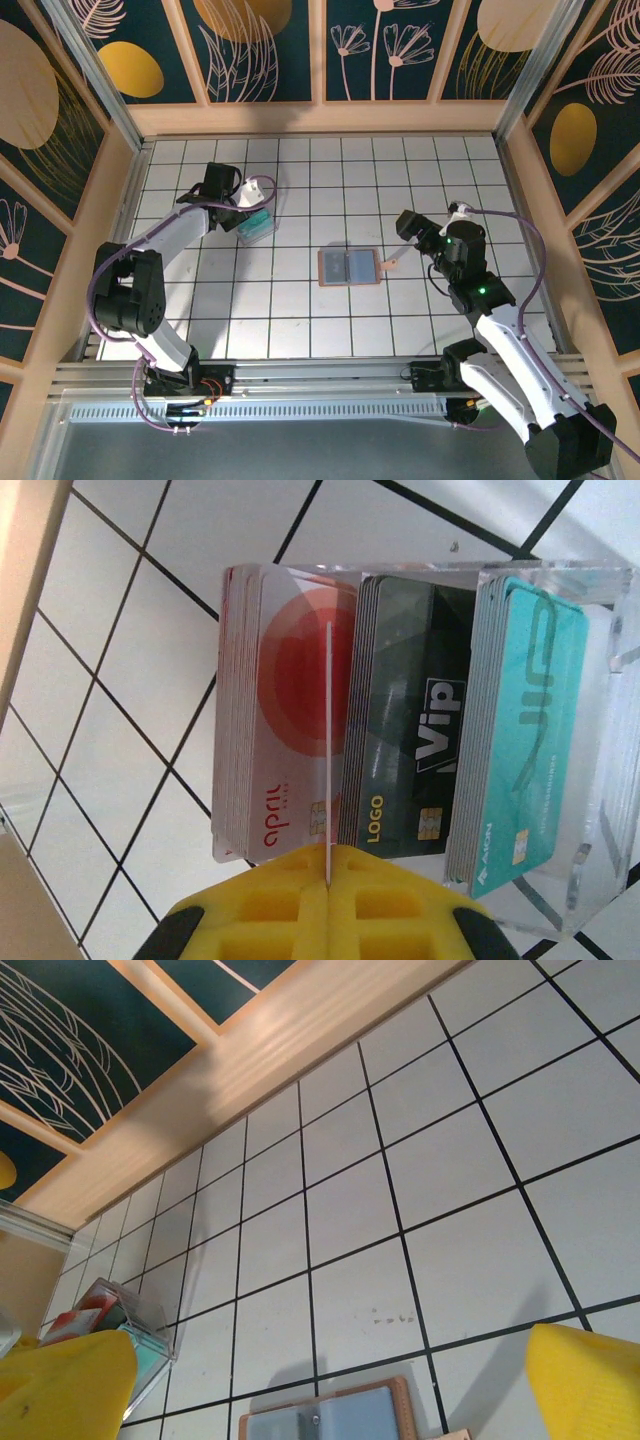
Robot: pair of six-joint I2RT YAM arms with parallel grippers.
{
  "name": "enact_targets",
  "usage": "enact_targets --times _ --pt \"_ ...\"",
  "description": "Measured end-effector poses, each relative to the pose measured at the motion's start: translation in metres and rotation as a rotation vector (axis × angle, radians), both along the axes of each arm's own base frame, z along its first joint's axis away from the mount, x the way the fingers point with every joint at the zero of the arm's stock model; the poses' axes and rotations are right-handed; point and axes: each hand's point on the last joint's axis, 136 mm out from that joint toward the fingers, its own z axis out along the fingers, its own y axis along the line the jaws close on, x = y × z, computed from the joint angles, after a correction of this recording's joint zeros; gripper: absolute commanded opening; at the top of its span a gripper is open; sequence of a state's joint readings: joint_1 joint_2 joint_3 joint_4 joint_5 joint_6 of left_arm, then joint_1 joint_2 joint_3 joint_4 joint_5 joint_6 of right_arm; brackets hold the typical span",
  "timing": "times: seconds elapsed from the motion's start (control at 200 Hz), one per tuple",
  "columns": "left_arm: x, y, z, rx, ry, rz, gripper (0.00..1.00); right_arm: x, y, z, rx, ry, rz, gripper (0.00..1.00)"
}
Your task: Take the credit cards out of the card holder
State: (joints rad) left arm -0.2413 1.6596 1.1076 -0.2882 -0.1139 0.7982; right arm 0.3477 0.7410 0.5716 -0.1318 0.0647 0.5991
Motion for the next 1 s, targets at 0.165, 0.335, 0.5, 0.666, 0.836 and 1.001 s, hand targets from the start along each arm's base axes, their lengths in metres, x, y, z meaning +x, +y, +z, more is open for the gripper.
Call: enact_targets --times 0.165,0.335,0.5,0.666,0.836,1.001 --pt "0.007 0.002 0.001 0.01 -0.004 -0.002 0.0 0.0 0.0 0.0 0.001 -0.001 0.0 0.99" --pt "0.008 0.001 0.0 0.014 -0.004 -0.009 0.0 0.0 0.0 0.0 0.001 -0.001 0.0 0.99" --pt "0.01 0.0 0.001 0.022 -0.005 -0.021 0.0 0.0 0.0 0.0 0.002 -0.001 0.001 0.99" --pt "0.015 -0.003 -0.002 0.017 0.004 -0.034 0.0 0.0 0.0 0.001 0.002 -0.002 0.001 0.99" --pt "0.015 -0.006 -0.013 0.007 0.041 -0.052 0.0 -0.001 0.0 0.003 0.005 -0.009 0.001 0.99" --pt "0.017 -0.009 -0.014 -0.017 0.071 -0.066 0.0 -0.002 0.0 0.004 0.006 -0.013 0.001 0.99"
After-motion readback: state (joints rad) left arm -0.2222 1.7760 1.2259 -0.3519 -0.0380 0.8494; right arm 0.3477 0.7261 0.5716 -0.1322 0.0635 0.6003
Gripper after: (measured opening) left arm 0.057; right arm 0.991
